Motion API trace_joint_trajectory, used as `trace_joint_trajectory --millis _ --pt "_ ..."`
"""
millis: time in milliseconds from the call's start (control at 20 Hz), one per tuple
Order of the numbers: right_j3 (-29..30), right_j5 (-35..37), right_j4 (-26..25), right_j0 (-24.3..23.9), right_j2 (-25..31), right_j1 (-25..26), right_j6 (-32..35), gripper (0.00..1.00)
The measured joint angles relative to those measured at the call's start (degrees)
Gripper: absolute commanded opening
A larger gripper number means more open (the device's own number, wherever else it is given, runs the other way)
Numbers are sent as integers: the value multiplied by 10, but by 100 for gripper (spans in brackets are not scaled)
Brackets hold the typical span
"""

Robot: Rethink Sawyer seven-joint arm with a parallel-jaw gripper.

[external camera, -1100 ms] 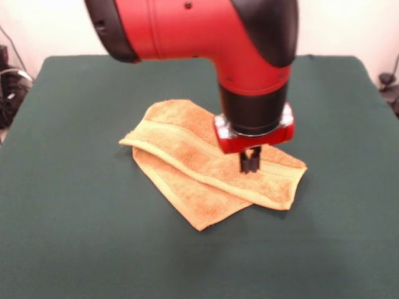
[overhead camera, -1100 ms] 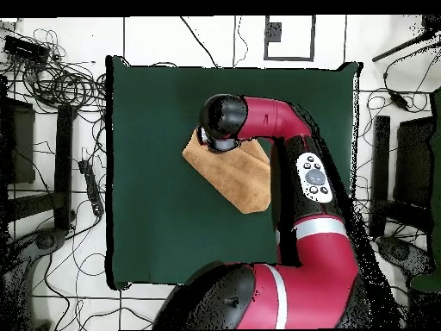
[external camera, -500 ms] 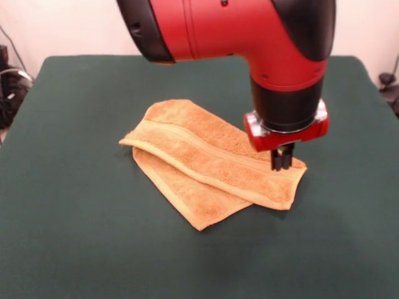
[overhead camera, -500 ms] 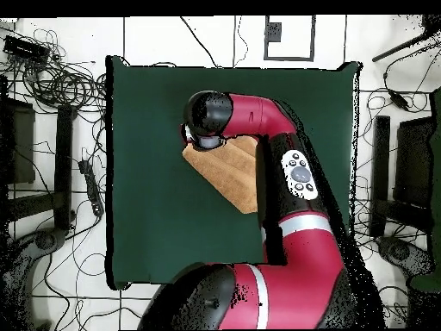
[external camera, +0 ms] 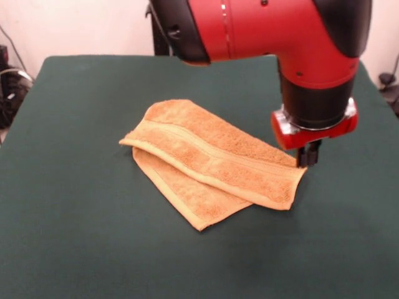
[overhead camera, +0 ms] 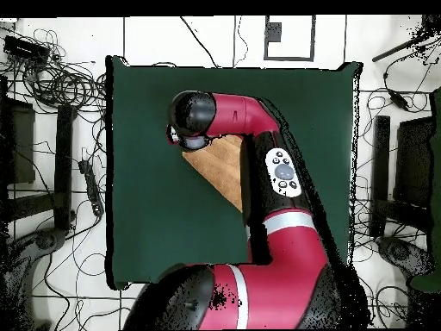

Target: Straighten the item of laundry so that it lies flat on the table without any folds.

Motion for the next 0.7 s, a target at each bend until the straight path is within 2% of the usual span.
trace_joint_trajectory --millis 700 --pt "-47 0 5 48 -43 32 0 0"
